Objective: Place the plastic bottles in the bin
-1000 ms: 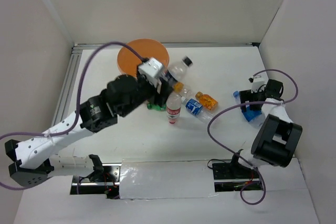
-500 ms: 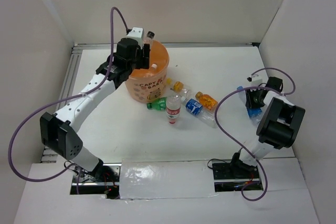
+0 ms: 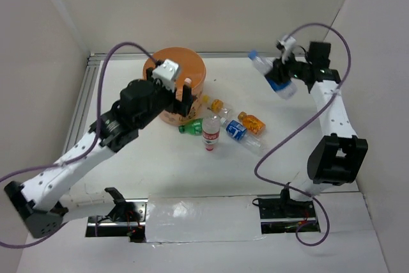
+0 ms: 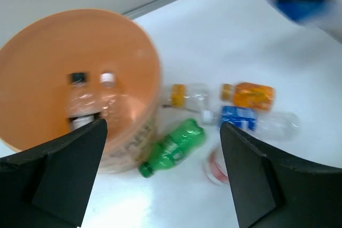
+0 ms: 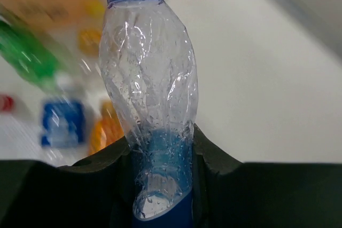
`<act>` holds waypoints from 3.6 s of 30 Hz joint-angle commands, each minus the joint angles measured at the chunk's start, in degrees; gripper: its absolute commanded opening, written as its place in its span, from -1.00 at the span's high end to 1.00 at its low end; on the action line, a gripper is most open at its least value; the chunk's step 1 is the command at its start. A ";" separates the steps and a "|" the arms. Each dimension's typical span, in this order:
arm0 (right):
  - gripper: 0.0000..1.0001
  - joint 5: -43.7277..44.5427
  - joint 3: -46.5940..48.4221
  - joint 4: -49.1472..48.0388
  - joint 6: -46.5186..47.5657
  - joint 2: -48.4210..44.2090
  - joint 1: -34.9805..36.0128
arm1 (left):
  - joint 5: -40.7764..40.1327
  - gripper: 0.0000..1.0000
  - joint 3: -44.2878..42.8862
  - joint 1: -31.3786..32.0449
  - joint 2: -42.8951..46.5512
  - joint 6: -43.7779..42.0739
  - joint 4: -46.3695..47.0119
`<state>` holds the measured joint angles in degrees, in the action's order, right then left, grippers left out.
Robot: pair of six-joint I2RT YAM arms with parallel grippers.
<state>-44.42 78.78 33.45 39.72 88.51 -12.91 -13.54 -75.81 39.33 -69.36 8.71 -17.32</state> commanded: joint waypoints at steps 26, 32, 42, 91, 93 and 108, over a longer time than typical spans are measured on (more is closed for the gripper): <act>-1.00 3.12 34.18 -28.98 -42.36 21.63 35.96 | -26.79 -0.99 44.88 28.96 -3.11 1.31 53.44; -1.00 -3.20 17.68 -21.34 -38.25 10.29 23.91 | -27.60 -0.99 41.45 26.86 -13.24 3.24 62.40; -0.87 -1.63 -19.58 -9.63 -18.73 -15.79 14.41 | -25.41 -0.93 36.35 21.41 -19.58 9.56 65.75; 0.30 16.21 -22.63 -13.68 -8.26 7.47 16.16 | -9.24 -0.99 16.91 5.56 4.14 -5.61 26.03; 0.54 14.55 -20.78 -11.49 -7.73 5.98 15.63 | -4.32 -0.99 21.92 11.54 6.78 -8.34 26.02; 0.66 -4.62 19.18 -11.73 -10.45 2.54 24.39 | 0.09 -0.99 35.64 13.85 -7.43 -30.50 42.18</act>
<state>-44.18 92.07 26.15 32.34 90.98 5.56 -14.26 -40.10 54.52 -74.22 -15.29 14.52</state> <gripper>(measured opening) 0.624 0.995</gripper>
